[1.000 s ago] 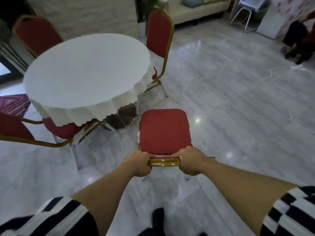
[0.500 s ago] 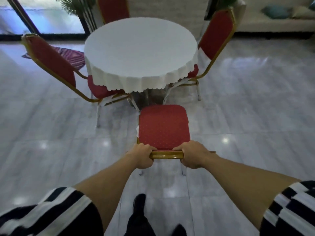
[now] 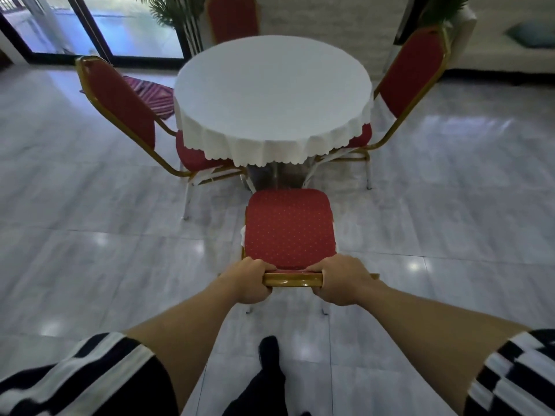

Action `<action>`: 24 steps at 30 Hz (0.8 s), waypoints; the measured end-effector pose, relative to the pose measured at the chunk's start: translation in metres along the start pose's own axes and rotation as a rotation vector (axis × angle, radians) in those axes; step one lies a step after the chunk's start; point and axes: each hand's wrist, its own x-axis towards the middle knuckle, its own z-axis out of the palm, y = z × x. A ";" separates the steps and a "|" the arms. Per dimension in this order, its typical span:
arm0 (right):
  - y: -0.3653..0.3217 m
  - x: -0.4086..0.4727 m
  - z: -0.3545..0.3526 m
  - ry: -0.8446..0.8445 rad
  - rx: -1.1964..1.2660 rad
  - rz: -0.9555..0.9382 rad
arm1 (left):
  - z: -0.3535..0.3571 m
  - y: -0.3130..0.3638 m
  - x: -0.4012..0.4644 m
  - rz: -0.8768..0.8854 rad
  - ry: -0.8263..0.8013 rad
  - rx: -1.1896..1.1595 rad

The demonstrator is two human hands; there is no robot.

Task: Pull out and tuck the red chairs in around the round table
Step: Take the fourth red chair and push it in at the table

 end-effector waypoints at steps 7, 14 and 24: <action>0.029 0.053 -0.043 -0.009 -0.038 0.032 | -0.032 -0.002 0.058 -0.011 0.041 0.021; 0.054 0.126 -0.091 -0.053 -0.065 0.041 | -0.082 -0.016 0.129 -0.004 0.014 -0.011; 0.076 0.215 -0.134 -0.064 -0.098 0.046 | -0.144 -0.045 0.203 0.016 -0.041 -0.035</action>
